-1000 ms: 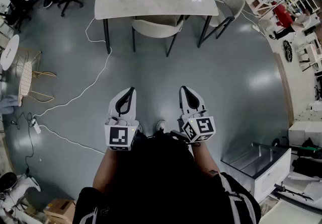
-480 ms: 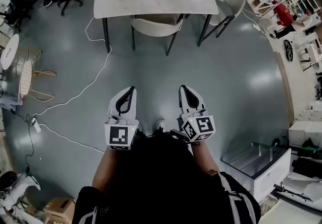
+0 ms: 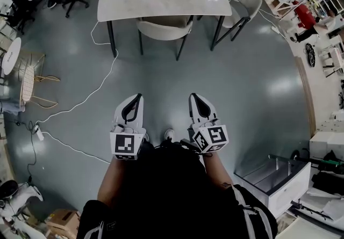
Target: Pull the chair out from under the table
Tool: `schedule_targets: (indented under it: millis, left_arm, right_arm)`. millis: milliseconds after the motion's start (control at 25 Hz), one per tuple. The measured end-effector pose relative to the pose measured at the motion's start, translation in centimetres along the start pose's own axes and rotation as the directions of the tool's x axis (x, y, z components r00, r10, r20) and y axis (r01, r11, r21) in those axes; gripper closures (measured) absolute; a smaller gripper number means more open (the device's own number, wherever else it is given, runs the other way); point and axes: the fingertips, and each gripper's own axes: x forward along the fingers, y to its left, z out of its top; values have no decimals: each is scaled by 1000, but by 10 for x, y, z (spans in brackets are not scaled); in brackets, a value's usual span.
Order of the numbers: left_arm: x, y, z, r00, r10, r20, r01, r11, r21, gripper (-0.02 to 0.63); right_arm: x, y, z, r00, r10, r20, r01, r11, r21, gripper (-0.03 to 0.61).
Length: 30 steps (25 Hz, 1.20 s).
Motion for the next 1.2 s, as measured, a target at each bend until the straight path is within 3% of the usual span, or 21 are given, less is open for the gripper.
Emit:
schedule_targets:
  millis: [400, 600, 960, 1200]
  left_arm:
    - [28, -35, 4, 1000, 4, -9, -4, 1000, -29, 604]
    - [38, -39, -4, 1000, -1, -28, 0, 1000, -16, 604]
    - [79, -3, -19, 999, -42, -27, 41, 999, -29, 604]
    - [121, 45, -15, 998, -62, -27, 61, 997, -37, 604]
  right_arm:
    - [-4, -31, 0, 996, 84, -3, -84, 996, -23, 563]
    - [1, -41, -5, 997, 74, -8, -74, 997, 6, 563]
    - [59, -47, -6, 998, 61, -13, -61, 998, -4, 563]
    - [116, -45, -2, 998, 60, -23, -61, 998, -12, 563]
